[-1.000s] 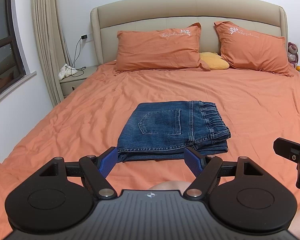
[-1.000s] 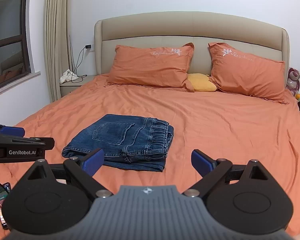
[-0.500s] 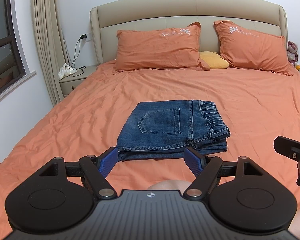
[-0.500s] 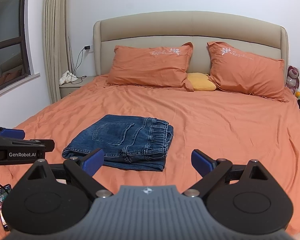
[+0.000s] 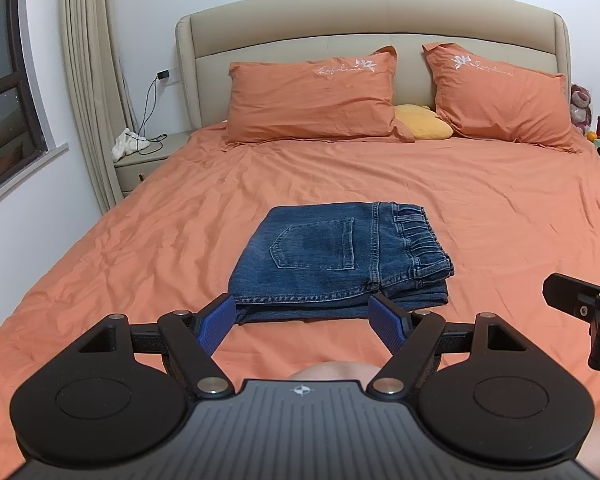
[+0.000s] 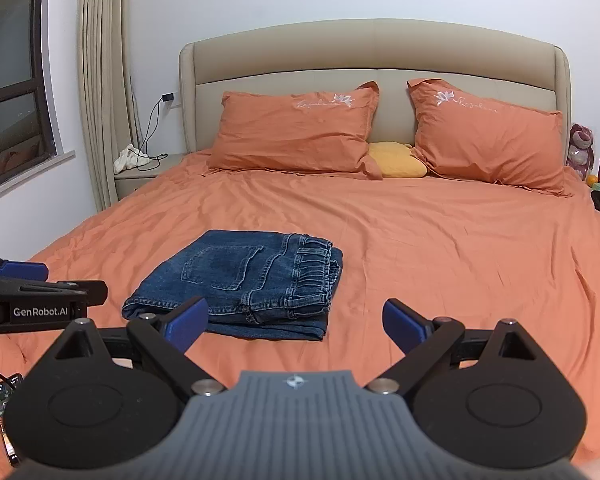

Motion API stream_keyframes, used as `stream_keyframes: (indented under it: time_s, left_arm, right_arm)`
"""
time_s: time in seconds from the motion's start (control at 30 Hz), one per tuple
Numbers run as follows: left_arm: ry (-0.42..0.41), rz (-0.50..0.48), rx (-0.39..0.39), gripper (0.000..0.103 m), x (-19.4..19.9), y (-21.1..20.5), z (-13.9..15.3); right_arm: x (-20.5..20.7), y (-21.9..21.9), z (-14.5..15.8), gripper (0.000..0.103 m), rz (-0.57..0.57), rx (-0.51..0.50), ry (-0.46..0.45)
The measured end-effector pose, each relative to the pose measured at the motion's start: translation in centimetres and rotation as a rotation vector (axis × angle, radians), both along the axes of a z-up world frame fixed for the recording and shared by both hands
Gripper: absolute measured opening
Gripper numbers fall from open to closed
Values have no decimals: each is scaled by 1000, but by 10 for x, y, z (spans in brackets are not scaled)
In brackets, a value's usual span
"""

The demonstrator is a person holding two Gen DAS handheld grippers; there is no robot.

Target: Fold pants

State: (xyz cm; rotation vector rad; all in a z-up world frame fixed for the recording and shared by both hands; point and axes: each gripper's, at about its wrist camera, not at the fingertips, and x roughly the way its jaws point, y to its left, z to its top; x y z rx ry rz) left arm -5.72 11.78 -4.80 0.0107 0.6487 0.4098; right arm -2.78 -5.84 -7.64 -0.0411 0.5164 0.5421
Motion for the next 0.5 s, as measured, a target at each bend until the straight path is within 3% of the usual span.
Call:
stream_keyframes:
  time_s: [0.5]
  left_arm:
    - [-14,-6,5,88,-3,2,3]
  right_arm:
    - [0,-1,-2,90,-1,7,5]
